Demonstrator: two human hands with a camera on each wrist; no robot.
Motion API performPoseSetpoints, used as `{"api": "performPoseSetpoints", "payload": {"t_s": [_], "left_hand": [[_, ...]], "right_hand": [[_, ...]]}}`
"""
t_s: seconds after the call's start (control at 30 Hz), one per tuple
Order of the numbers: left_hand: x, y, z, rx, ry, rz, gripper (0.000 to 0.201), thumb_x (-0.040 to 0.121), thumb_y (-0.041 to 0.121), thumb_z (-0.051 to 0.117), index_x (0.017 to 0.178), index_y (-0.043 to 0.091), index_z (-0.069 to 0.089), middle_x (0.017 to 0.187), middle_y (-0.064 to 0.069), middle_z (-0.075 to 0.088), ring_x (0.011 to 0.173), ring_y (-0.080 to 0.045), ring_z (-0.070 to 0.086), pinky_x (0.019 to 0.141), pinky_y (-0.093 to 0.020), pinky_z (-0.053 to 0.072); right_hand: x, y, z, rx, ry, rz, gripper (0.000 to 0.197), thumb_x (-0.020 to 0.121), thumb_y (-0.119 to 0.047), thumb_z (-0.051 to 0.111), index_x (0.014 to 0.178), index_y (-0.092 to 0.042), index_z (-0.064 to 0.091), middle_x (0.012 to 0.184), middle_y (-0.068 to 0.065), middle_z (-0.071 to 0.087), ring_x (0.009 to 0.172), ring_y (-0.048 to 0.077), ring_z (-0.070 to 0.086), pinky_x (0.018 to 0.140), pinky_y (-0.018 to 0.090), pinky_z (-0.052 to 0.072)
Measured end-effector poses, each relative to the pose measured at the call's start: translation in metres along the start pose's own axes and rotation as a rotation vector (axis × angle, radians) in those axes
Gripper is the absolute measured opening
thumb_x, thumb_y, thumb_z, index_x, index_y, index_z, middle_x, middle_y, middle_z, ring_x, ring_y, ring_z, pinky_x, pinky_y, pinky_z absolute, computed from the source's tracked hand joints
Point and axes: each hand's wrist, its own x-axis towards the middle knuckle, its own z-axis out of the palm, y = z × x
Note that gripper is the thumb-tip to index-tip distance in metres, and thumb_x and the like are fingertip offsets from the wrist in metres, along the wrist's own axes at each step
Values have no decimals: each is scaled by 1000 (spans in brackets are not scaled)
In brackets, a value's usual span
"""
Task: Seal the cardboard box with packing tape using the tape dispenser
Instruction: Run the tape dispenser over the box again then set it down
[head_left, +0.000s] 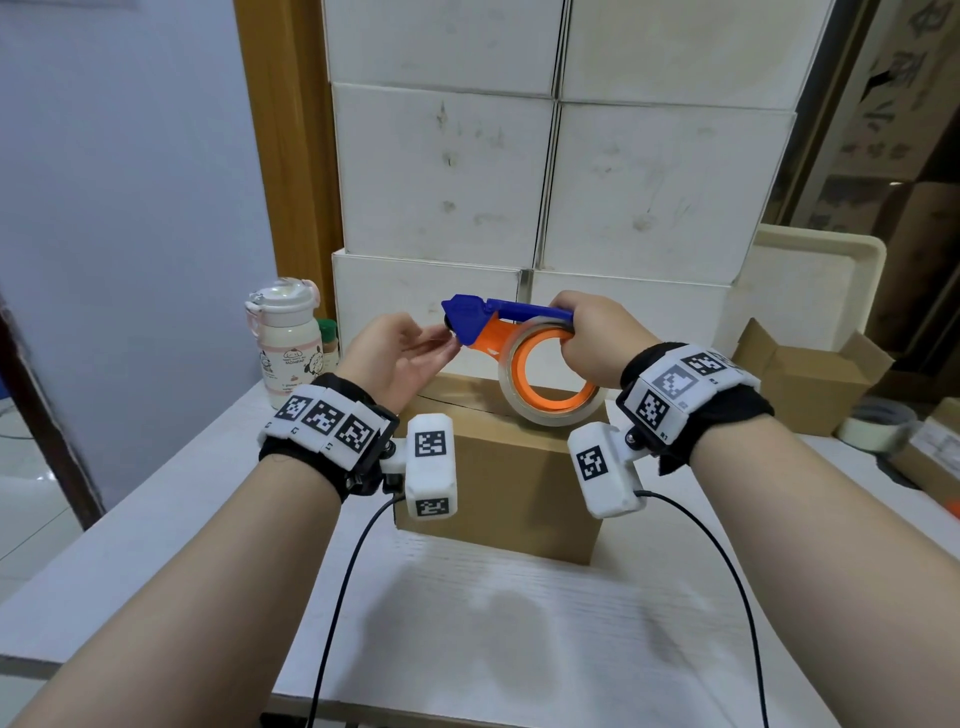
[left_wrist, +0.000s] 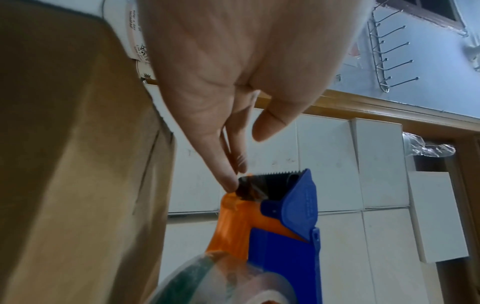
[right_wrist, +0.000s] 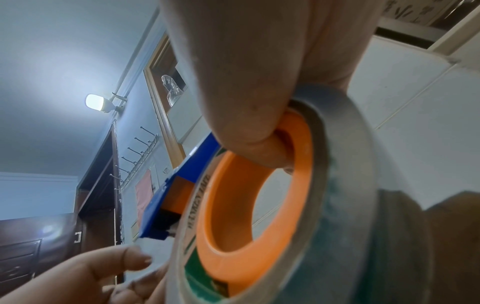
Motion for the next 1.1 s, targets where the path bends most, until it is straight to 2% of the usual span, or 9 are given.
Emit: {"api": "performPoseSetpoints", "payload": {"t_s": [0.1,0.23,0.37,0.57,0.67,0.77,0.87,0.97,1.1], "left_hand": [[1,4,2,108,35,-52,16,95,-2,42,108,-3,51,117,-21,55,94,-24,64,83,-32,57],[4,6,0,210,54,-116,14,94,-7,42,92,-2,54,114,-18,56,111,-23,59,103,-34,46],[1,10,-4,138,106,-195,17,94,-9,38,94,-3,54,104,-16,58,99,-19,60,103,-25,45],[-6,12,-3,215,192,-167,15,93,-5,43,83,3,50,133,-13,55,103,-20,61,75,-17,52],[-4,13,-2,272,184,-174,17,95,-8,39,94,0,54,133,-13,54,111,-20,59,91,-21,49],[4,13,-5,414,170,-185,27,97,-9,34,78,1,51,102,-16,61,76,-15,55,76,-24,49],[7,14,-12,412,147,-202,25,96,-10,32,93,0,54,75,-14,59,65,-13,42,54,-14,53],[6,13,-13,426,132,-217,26,95,-12,35,90,3,57,92,-12,56,77,-13,55,56,-12,54],[6,14,-9,541,140,-201,37,95,-10,37,121,9,54,107,-14,54,79,-11,55,49,-10,50]], "right_hand": [[0,-2,0,-10,0,-19,33,90,-1,49,120,-16,53,92,1,52,84,17,50,75,26,41],[0,-4,0,-21,3,-22,35,90,-1,50,120,-17,53,95,1,54,86,17,52,77,27,44],[-1,-7,-2,-51,5,-54,36,88,1,50,119,-18,54,99,3,58,87,17,50,77,27,45],[-1,-16,-3,-163,-7,-110,38,88,1,50,121,-17,53,110,6,61,87,17,48,78,27,45],[-1,-17,-3,-188,0,-119,37,88,1,50,121,-17,53,111,7,62,87,17,48,78,27,45],[-1,-19,-3,-223,2,-134,38,87,1,51,120,-17,53,111,7,62,88,18,50,79,28,46],[-2,-21,-6,-267,7,-165,37,87,1,48,118,-19,53,106,5,62,86,20,51,73,28,42],[-1,-23,-11,-321,15,-203,34,87,0,48,116,-19,53,102,4,61,85,21,53,71,27,39],[-1,-24,-10,-374,27,-247,32,87,-1,49,113,-19,53,97,4,60,83,21,56,71,28,44]]}}
